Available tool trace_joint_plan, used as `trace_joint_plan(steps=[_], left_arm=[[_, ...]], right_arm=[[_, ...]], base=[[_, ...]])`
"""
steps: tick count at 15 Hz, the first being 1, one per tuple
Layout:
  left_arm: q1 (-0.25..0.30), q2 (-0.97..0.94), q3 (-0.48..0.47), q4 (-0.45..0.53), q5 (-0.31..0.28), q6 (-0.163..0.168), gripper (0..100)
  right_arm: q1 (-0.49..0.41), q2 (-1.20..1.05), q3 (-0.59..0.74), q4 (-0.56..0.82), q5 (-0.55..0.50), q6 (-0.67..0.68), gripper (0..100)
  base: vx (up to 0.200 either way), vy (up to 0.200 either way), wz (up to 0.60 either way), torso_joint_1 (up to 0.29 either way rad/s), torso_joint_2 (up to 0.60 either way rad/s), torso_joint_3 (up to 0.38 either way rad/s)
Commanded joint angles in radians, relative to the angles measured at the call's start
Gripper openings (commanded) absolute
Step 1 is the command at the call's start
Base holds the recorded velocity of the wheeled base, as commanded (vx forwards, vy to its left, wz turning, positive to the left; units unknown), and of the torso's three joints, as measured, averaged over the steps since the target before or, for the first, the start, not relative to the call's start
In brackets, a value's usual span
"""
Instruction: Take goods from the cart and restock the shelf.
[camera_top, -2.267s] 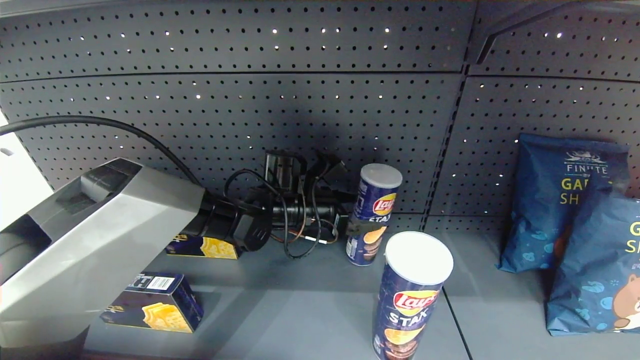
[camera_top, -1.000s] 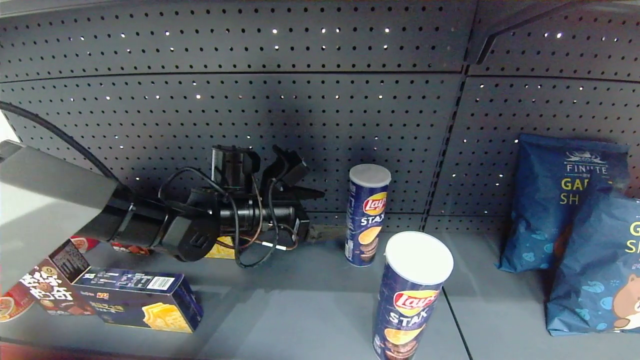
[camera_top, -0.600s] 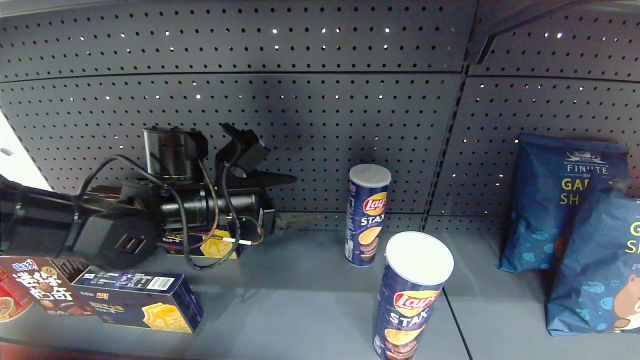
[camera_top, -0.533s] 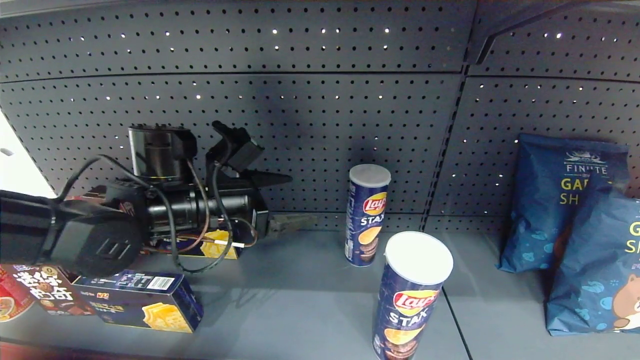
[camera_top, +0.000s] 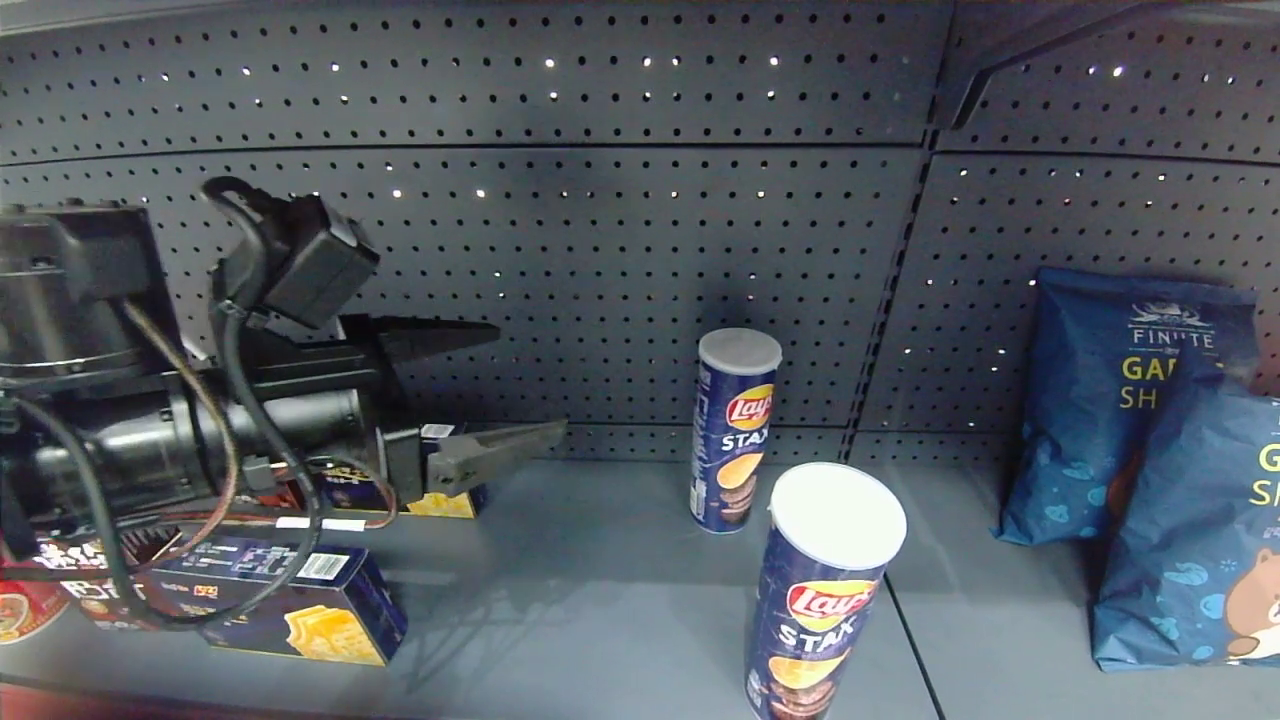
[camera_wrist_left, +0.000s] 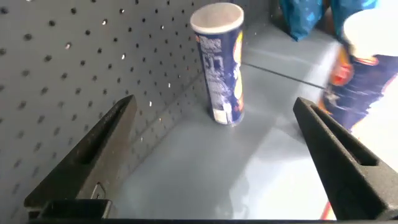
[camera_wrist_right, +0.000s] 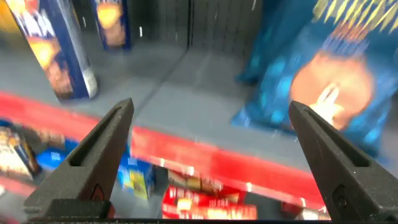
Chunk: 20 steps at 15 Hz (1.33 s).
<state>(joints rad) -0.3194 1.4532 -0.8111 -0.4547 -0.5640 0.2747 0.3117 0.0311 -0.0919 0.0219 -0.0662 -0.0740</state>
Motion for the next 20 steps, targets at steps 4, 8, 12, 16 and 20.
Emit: trace_joint_plan(steps=[4, 8, 12, 16, 20], left_arm=[[0.008, -0.16, 0.023, 0.054, 0.032, 0.0, 100], [0.031, -0.195, 0.11, -0.006, 0.03, -0.008, 100], [0.069, -0.197, 0.138, -0.041, 0.027, -0.006, 100], [0.071, -0.2, 0.132, -0.042, 0.026, -0.003, 100], [0.071, -0.191, 0.128, -0.042, 0.026, -0.003, 100]], right_arm=[[0.006, 0.463, -0.331, 0.01, 0.017, -0.043, 100], [0.056, 0.814, -0.542, 0.101, 0.026, -0.023, 100], [0.176, 0.997, -0.549, 0.099, 0.008, 0.076, 100], [0.207, 1.181, -0.523, 0.044, -0.058, 0.128, 100], [0.242, 1.25, -0.52, 0.047, -0.063, 0.131, 100]], base=[[0.0, 0.0, 0.0, 0.0, 0.0, 0.0], [0.0, 0.0, 0.0, 0.0, 0.0, 0.0], [0.0, 0.0, 0.0, 0.0, 0.0, 0.0], [0.0, 0.0, 0.0, 0.0, 0.0, 0.0], [0.0, 0.0, 0.0, 0.0, 0.0, 0.0]])
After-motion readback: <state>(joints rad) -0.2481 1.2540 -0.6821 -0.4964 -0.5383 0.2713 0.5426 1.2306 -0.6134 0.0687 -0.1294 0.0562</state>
